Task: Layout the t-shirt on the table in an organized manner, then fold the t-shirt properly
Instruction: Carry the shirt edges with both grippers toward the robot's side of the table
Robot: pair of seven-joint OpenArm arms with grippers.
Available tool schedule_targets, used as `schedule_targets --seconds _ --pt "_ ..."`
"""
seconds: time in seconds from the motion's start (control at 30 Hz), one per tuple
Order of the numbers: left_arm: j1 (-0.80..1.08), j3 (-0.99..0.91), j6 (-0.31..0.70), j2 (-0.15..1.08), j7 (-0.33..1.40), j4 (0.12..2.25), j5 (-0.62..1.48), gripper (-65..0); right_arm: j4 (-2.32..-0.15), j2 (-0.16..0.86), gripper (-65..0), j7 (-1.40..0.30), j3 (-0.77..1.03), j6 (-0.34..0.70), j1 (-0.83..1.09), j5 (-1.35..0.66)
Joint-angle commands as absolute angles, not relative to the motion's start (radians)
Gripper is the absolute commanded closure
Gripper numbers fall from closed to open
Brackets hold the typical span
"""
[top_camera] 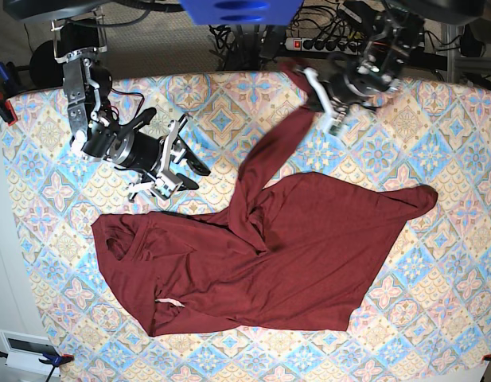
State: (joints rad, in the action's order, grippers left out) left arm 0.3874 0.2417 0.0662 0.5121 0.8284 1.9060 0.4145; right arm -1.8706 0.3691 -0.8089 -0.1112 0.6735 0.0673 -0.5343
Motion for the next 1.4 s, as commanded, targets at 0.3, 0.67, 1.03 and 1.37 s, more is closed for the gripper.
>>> schedule_targets --seconds 0.3,0.67,1.03,1.37 --pt "0.392 -0.143 0.077 0.634 0.809 1.98 0.426 0.0 -1.73 0.374 -19.3 -0.786 -0.025 0.673 0.004 -0.55" --pt "0.384 -0.332 0.079 0.636 0.809 1.977 0.417 0.0 -1.67 0.255 -19.4 -0.704 -0.068 0.671 -0.104 -0.111" --pt "0.383 -0.389 0.079 0.63 0.809 1.926 0.381 0.0 -1.458 0.255 -19.4 -0.512 -0.14 0.671 -0.216 0.033" --pt "0.383 -0.395 0.079 0.63 0.809 1.926 0.383 0.0 -1.359 0.288 -19.4 -0.403 -0.143 0.581 -0.219 0.036"
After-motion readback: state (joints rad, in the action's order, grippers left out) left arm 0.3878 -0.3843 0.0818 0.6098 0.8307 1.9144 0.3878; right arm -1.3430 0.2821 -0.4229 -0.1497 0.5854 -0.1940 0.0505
